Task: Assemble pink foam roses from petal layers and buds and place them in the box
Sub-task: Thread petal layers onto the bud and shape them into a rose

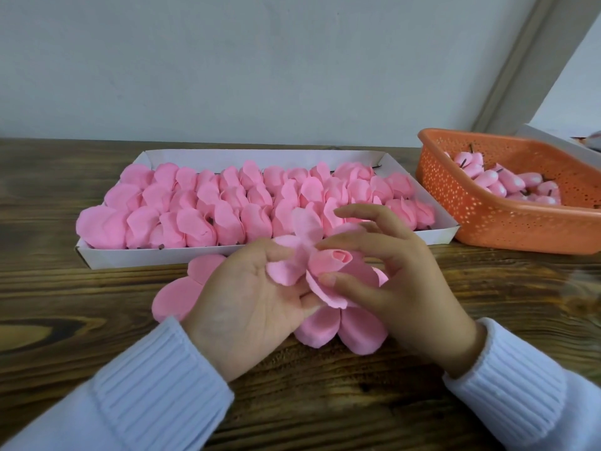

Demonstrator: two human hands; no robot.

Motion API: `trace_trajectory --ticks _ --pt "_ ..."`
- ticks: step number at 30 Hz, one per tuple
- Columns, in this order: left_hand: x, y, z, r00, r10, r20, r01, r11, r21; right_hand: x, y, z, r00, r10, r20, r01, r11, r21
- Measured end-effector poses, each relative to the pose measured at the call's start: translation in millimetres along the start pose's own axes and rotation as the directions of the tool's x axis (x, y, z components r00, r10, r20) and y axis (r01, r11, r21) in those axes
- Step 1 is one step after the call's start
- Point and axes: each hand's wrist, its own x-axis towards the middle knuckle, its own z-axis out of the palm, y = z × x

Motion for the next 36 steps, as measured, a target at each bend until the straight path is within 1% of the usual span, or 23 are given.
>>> trace_trajectory --ticks 2,3,5,8,10,12,14,15,17,19,20,21,23,25,27,29,32,35,36 --pt "-1 0 3 0.999 -0.007 0.054 0.001 0.994 0.111 -1 -2 1 0.999 -0.048 0.007 0.048 0.999 -0.019" --pt "-1 -2 3 0.998 -0.002 0.058 -0.008 0.984 0.179 -1 -3 2 0.998 -0.070 0.008 0.070 0.997 -0.027" --pt "-2 -5 3 0.999 0.031 0.016 -0.034 0.948 0.316 -2 -3 4 0.994 -0.107 0.008 0.107 0.993 -0.055" --pt "-3 -8 0 0.996 0.095 -0.002 -0.079 0.843 0.532 -4 -2 5 0.984 -0.179 0.007 0.178 0.978 -0.108" --pt "-5 -10 -1 0.992 0.129 0.003 -0.102 0.770 0.630 -5 -3 7 0.980 -0.199 0.008 0.198 0.971 -0.138" --pt "-5 -11 -2 0.989 0.145 -0.021 -0.098 0.765 0.637 -5 -4 7 0.982 -0.187 0.027 0.189 0.972 -0.143" --pt "-4 -11 -1 0.992 0.119 -0.046 -0.067 0.796 0.602 -3 -4 3 0.982 -0.173 0.069 0.180 0.978 -0.106" --pt "-4 -11 0 0.992 0.112 -0.058 -0.056 0.801 0.597 -2 -4 1 0.984 -0.154 0.092 0.158 0.986 -0.045" --pt "-3 -9 0 0.987 0.139 -0.076 -0.064 0.789 0.611 -1 -3 -4 0.988 -0.059 0.141 0.035 0.984 0.172" --pt "-3 -7 2 0.986 0.140 -0.093 -0.060 0.810 0.584 1 -3 -6 0.980 0.045 0.194 -0.114 0.924 0.365" --pt "-3 -6 1 0.987 0.125 -0.098 -0.047 0.820 0.571 1 -3 -6 0.973 0.082 0.215 -0.167 0.894 0.416" --pt "-3 -5 1 0.989 0.105 -0.103 -0.029 0.826 0.564 2 -2 -7 0.968 0.108 0.227 -0.200 0.880 0.431" --pt "-2 -4 -2 0.989 0.069 -0.133 0.020 0.819 0.574 2 -1 -8 0.963 0.129 0.236 -0.216 0.893 0.394" --pt "-3 -4 -5 0.979 0.073 -0.191 0.072 0.754 0.653 4 -2 -11 0.956 0.126 0.266 -0.217 0.910 0.352" --pt "-4 -3 -5 0.973 0.068 -0.219 0.113 0.689 0.716 4 -5 -13 0.945 0.109 0.309 -0.210 0.925 0.316" --pt "-4 -3 -5 0.977 0.046 -0.207 0.113 0.714 0.690 4 -6 -15 0.943 0.087 0.322 -0.179 0.947 0.266" --pt "-3 -3 -3 0.986 0.023 -0.162 0.089 0.754 0.651 4 -10 -15 0.955 0.045 0.293 -0.114 0.969 0.220" --pt "-3 -3 -3 0.992 0.042 -0.117 0.041 0.777 0.628 2 -11 -11 0.969 0.005 0.246 -0.045 0.986 0.159" --pt "-3 -4 -4 0.992 0.061 -0.114 0.020 0.798 0.602 2 -11 -10 0.974 0.004 0.224 -0.044 0.984 0.174"
